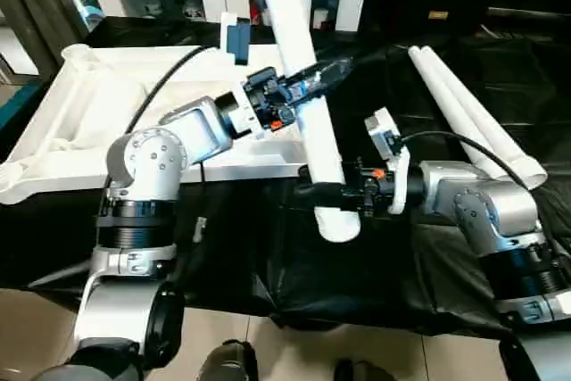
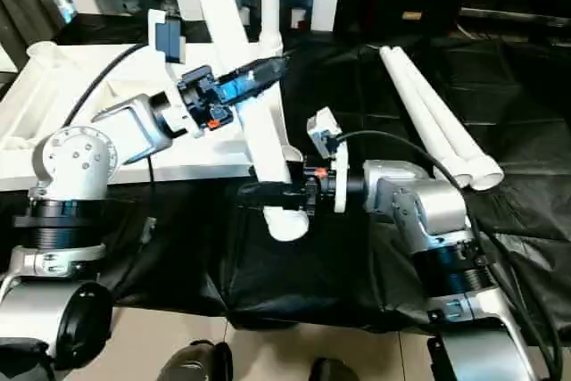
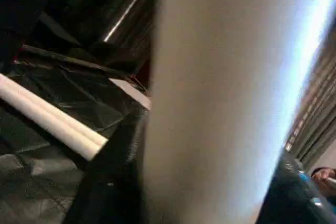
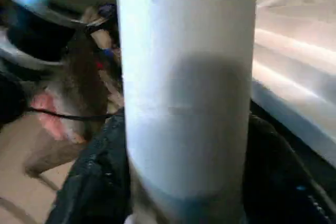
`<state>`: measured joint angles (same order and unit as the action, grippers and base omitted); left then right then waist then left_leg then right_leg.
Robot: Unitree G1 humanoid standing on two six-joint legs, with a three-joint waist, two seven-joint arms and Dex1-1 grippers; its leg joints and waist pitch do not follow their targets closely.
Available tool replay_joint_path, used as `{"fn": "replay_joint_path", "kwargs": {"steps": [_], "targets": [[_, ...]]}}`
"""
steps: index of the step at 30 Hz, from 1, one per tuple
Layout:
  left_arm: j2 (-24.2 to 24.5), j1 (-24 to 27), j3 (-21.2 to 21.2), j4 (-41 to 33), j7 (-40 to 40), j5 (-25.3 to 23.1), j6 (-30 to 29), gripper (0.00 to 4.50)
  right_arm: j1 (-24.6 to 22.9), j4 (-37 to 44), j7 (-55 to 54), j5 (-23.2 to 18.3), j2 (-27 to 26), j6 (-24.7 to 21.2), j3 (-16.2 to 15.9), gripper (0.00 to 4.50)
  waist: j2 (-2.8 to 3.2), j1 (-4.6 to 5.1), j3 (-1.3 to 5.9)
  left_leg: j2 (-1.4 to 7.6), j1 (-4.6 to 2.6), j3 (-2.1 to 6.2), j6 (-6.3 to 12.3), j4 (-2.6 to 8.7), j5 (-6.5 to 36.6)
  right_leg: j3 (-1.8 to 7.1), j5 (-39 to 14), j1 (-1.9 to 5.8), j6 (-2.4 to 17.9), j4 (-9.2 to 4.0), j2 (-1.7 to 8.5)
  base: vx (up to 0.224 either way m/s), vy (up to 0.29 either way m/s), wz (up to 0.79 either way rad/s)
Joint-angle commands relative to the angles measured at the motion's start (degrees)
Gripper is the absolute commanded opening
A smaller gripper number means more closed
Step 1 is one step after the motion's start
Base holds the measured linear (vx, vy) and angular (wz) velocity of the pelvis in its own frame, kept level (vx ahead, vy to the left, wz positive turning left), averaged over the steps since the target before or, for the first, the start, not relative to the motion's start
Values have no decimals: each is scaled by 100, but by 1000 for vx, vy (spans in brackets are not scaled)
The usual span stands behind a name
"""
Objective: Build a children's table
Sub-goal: Pick table leg
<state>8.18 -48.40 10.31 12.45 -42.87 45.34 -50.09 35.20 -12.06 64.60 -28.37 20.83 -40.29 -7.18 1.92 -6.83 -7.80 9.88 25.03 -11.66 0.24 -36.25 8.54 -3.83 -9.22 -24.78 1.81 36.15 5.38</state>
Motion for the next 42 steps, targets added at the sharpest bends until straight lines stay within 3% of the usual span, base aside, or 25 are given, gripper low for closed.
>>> {"fn": "replay_joint_path", "kwargs": {"steps": [1,4,5,7,10,14,16,24,27,28,31,34,38,40,42], "targets": [[-37,-219,111,65,221,30,13,275,52,-89,-275,124,-38,78,128,219,-63,-5,685,298,-259,198,83,412,1014,231,-1155,337,1232,-383,357,0,0,0],[-57,-83,-156,-11,848,-704,526,300,122,-195,-871,249,-294,247,322,205,-87,18,676,303,-261,210,30,438,1139,238,-1441,333,1042,-439,374,0,0,0],[-63,-79,-162,-7,898,-737,540,308,125,-201,-899,255,-305,256,330,202,-80,20,679,319,-267,218,3,444,1148,241,-1448,330,1011,-435,374,0,0,0],[-179,66,-343,-25,1781,-1337,706,313,179,-278,-1340,343,-533,440,457,200,-68,36,689,320,-271,220,-54,452,1156,243,-1365,315,937,-422,352,0,0,0],[-342,183,-364,-106,2462,-1649,702,316,190,-284,-1586,350,-666,512,493,196,-75,34,700,310,-254,214,-29,443,1062,238,-1276,332,966,-421,361,0,0,0],[-726,393,-322,-356,3375,-1950,802,316,144,-141,-1851,376,-871,548,481,195,-68,40,707,312,-237,214,25,432,1040,231,-1027,343,1036,-418,346,0,0,0],[-936,470,-224,-415,3769,-2041,883,287,120,-68,-1924,382,-951,545,472,195,-55,41,691,297,-236,213,44,435,1187,225,-1268,339,963,-461,341,0,0,0],[-1166,525,-124,-498,4310,-2219,1149,235,131,-36,-2104,426,-1048,614,466,195,-34,44,690,303,-262,240,-90,470,1435,210,-1489,305,824,-498,323,0,0,0],[-1127,542,-121,-547,4199,-2140,1142,216,110,-7,-2065,441,-1030,658,444,195,-30,32,706,296,-252,237,-91,463,1378,215,-1353,315,847,-484,331,0,0,0],[-1080,548,-126,-593,4014,-2027,1118,206,99,22,-2008,318,-1052,568,497,251,-34,29,705,295,-246,235,-77,461,1347,215,-1298,321,875,-477,339,0,0,0],[-1006,544,-138,-644,3612,-1787,1099,196,70,96,-1864,83,-1047,340,575,265,-20,26,705,287,-248,232,-24,461,1377,213,-1274,325,884,-471,331,0,0,0],[-695,474,-275,-698,2354,-1218,891,188,-53,335,-1208,-136,-705,7,371,302,-5,6,726,287,-277,220,-45,450,1334,214,-1293,315,920,-465,326,0,0,0],[-446,425,-156,-818,1127,-281,275,186,-220,557,-584,-438,-381,-320,265,302,4,-22,715,296,-280,212,-51,455,1351,212,-1197,315,1078,-432,330,0,0,0],[-361,414,-141,-848,738,-36,148,186,-236,549,-494,-431,-317,-334,227,302,-10,-17,720,295,-278,211,-75,451,1415,209,-1329,312,1153,-437,350,0,0,0],[-293,411,-152,-898,430,160,54,186,-251,553,-428,-420,-258,-338,178,302,-13,-5,706,304,-277,218,-128,461,1560,218,-1496,318,1105,-449,355,0,0,0]]}}
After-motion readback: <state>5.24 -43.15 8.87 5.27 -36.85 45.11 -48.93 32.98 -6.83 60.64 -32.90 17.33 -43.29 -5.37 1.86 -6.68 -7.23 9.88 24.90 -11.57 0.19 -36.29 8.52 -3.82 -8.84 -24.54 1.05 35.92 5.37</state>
